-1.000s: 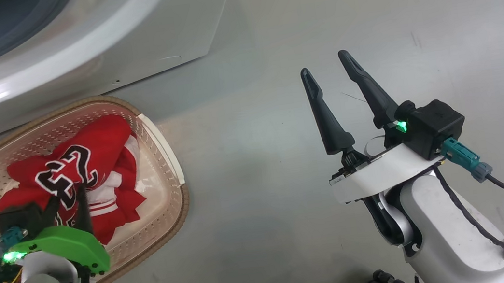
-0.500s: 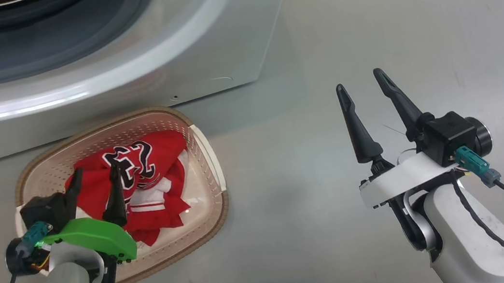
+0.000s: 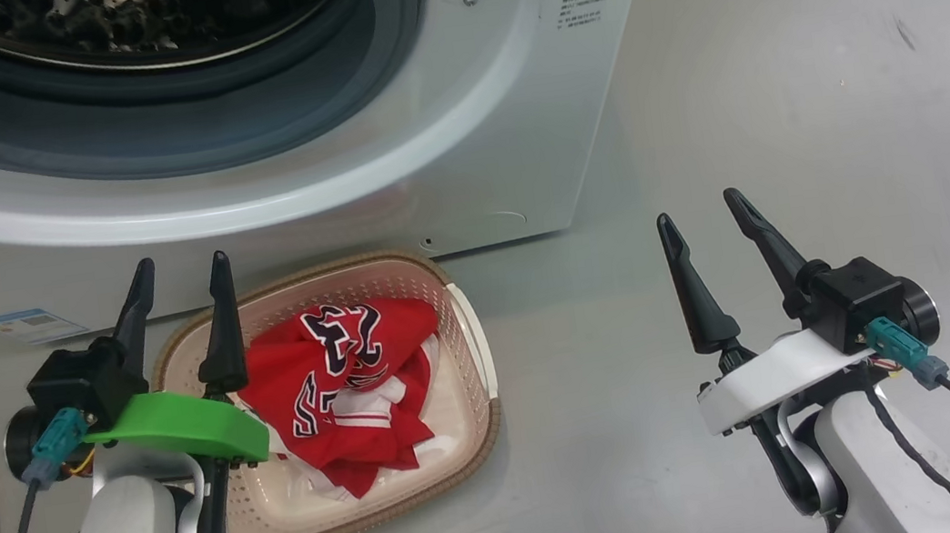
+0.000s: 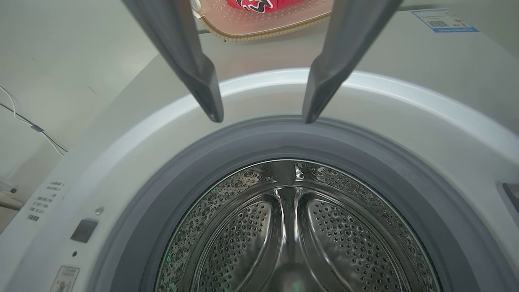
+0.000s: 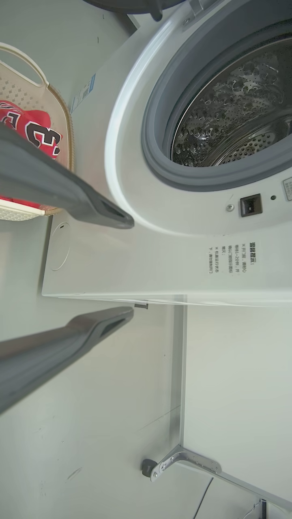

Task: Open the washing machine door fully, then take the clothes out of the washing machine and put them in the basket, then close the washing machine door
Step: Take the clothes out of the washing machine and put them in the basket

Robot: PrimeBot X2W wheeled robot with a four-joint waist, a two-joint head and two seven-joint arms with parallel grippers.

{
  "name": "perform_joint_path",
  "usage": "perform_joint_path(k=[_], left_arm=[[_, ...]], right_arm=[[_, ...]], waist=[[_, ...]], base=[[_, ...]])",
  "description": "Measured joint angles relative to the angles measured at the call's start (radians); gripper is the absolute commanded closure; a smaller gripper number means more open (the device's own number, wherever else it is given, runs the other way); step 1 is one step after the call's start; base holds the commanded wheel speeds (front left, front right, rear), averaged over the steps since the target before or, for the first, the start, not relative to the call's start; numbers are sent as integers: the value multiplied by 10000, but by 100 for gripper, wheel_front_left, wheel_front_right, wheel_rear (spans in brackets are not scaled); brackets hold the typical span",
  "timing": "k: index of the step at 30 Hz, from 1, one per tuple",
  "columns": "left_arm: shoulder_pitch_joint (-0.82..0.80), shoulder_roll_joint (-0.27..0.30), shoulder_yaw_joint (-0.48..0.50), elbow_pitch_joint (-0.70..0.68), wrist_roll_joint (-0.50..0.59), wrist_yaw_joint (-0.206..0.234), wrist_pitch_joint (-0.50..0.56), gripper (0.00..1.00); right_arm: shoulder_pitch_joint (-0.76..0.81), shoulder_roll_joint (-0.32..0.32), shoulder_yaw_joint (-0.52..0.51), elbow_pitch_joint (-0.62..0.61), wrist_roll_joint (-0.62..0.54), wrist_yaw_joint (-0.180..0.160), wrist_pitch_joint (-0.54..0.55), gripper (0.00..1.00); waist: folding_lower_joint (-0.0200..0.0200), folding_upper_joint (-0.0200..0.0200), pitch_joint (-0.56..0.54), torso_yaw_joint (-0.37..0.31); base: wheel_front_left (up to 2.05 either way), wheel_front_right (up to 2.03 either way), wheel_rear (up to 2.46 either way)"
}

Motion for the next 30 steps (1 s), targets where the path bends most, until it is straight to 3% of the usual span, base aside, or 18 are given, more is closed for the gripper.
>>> perform_joint_path(k=[8, 21, 30], left_arm=[[844, -2, 198, -1149, 410, 121, -2, 0], [2722, 136, 265, -1893, 945, 895, 0, 0], [3684, 230, 128, -2405, 1108, 1037, 0, 0]], right_arm=[[362, 10, -109, 52, 0, 100, 0, 0], [1122, 73, -272, 27, 2, 249, 0, 0], [1703, 142, -353, -42, 4, 249, 0, 0]], waist=[[0, 0, -912, 290], [0, 0, -2093, 304], [0, 0, -2706, 255]], base=[[0, 0, 0], [0, 0, 0], [0, 0, 0]])
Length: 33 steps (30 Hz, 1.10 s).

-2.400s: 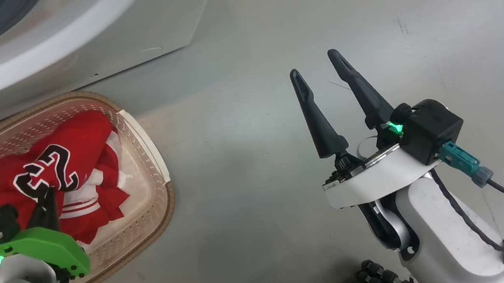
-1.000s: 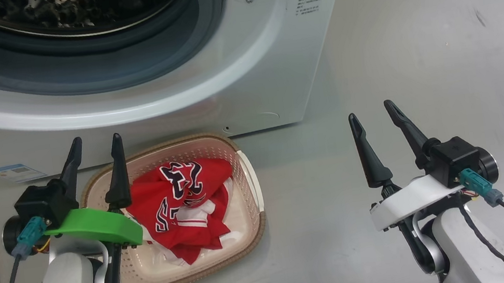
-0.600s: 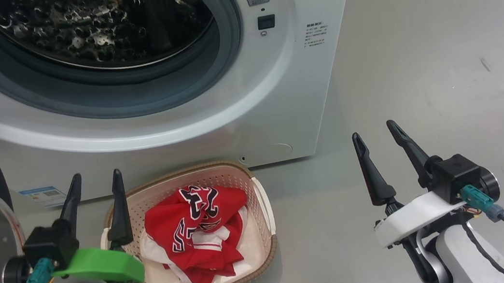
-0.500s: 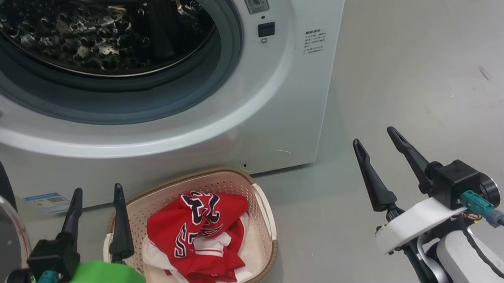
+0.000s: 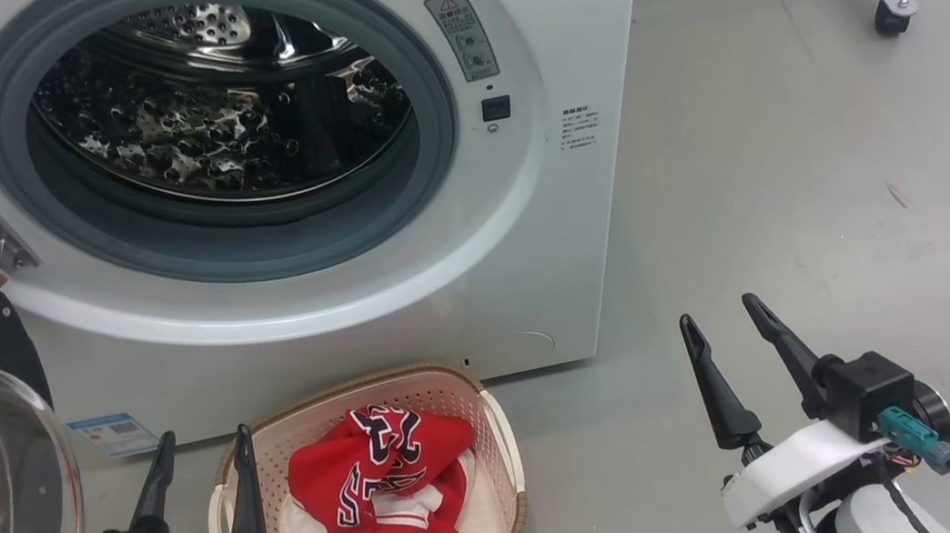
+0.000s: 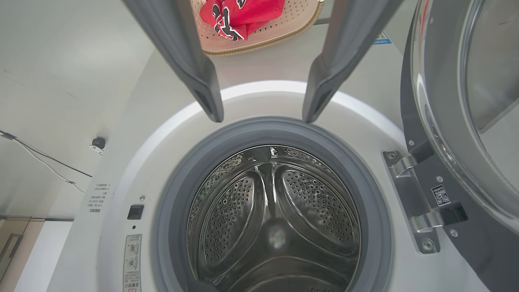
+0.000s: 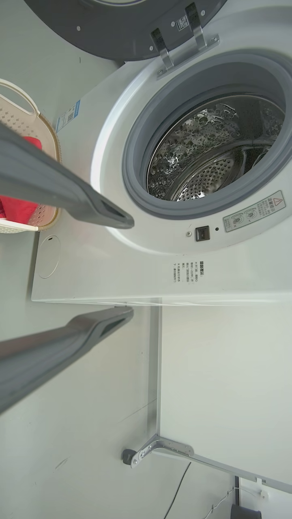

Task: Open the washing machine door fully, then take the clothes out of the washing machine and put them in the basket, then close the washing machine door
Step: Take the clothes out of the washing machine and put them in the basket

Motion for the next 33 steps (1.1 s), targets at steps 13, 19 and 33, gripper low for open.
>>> perform_joint_path(k=[13, 19, 33], left_arm=[[979, 153, -111, -637, 286, 295, 136, 0], [1244, 153, -157, -945, 288, 309, 322, 0], [1521, 155, -211, -1526, 290, 481, 577, 0]], right_arm=[[707, 27, 12, -98, -2, -4, 2, 0], [942, 33, -48, -203, -2, -82, 2, 0], [1094, 79, -92, -345, -4, -90, 2, 0]], waist=[[0, 0, -662, -175], [0, 0, -749, -250], [0, 0, -812, -302]], base=[[0, 0, 0], [0, 0, 0], [0, 0, 0]])
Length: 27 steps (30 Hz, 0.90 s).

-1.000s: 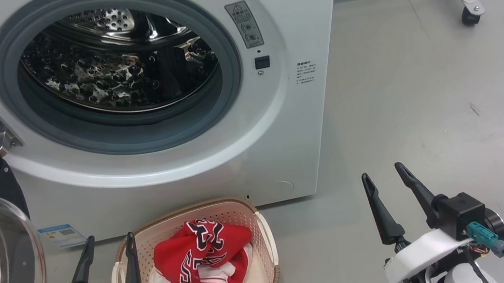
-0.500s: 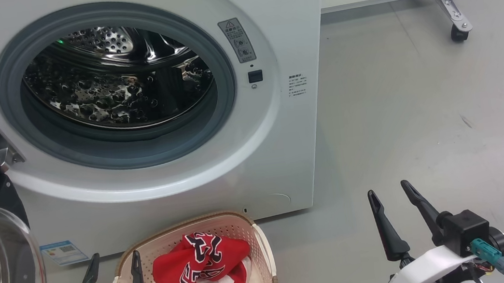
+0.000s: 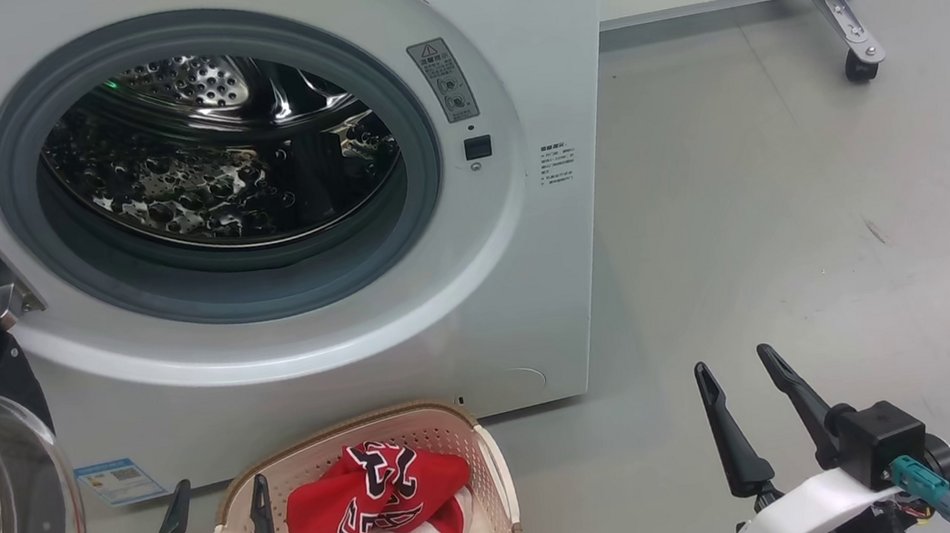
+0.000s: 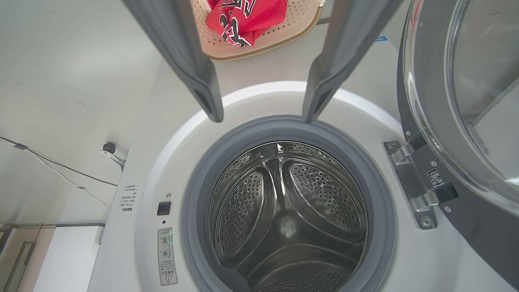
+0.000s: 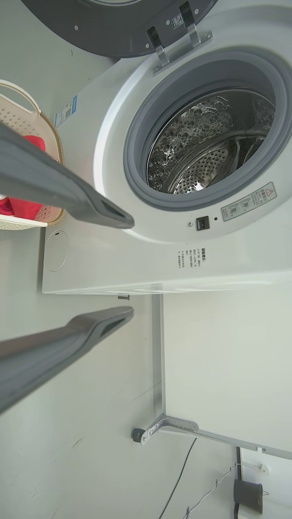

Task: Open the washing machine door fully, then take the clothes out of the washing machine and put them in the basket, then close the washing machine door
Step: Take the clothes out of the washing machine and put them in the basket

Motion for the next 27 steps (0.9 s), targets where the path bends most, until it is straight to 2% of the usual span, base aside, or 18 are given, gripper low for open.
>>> perform_joint_path(k=[27], left_arm=[[317, -4, -157, -631, 2, 136, 430, 0]], right_arm=[[70, 38, -73, -19, 0, 13, 0, 0]], waist=[[0, 0, -160, -27]], base=[[-10, 14, -3]])
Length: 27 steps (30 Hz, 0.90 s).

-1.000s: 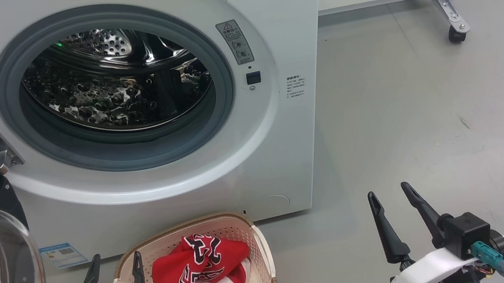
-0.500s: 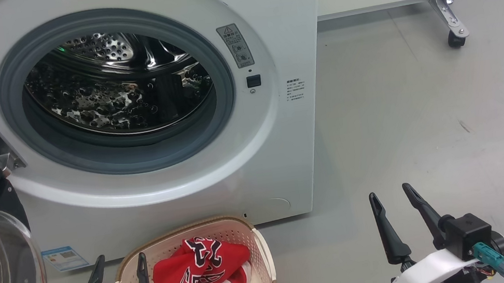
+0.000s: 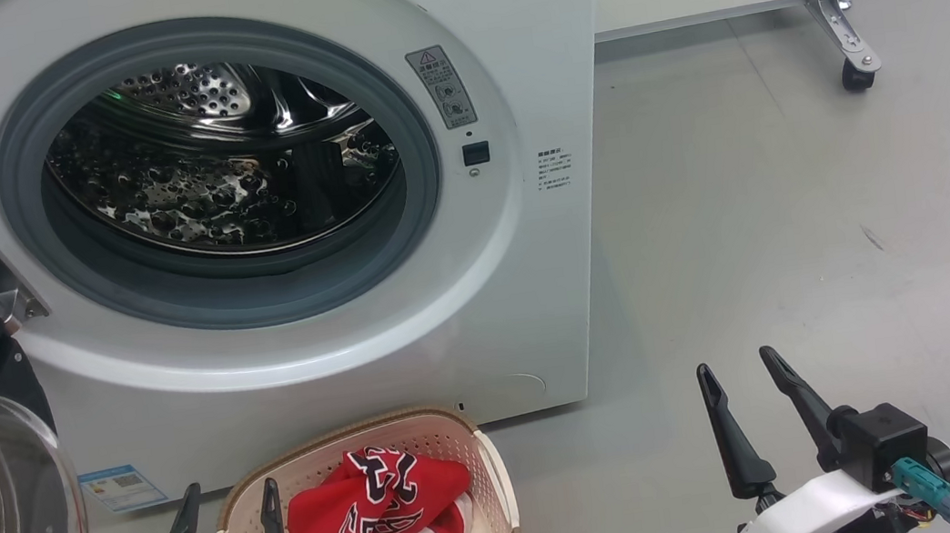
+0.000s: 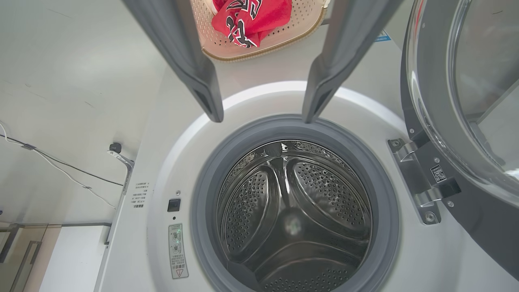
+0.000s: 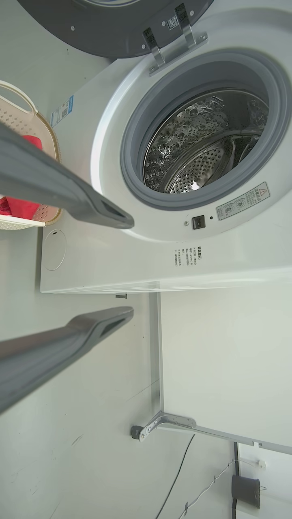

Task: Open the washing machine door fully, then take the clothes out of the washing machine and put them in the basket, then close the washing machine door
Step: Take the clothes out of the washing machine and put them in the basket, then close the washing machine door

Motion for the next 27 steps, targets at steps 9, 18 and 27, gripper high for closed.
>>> perform_joint_path(k=[9, 18, 27], left_arm=[[22, -4, -35, -125, -2, 27, 65, 0], [48, -8, -38, -297, -6, 29, 96, 0], [61, -12, -182, -368, -36, 13, 182, 0]], right_arm=[[3, 10, -23, -29, 0, 2, 0, 0], [4, 15, -46, -38, -2, 15, 0, 0], [5, 21, -58, -38, -88, 81, 0, 0]], waist=[[0, 0, 3, -5], [0, 0, 31, 15], [0, 0, 94, 46]], base=[[-29, 29, 0], [-66, 66, 0], [-101, 101, 0]])
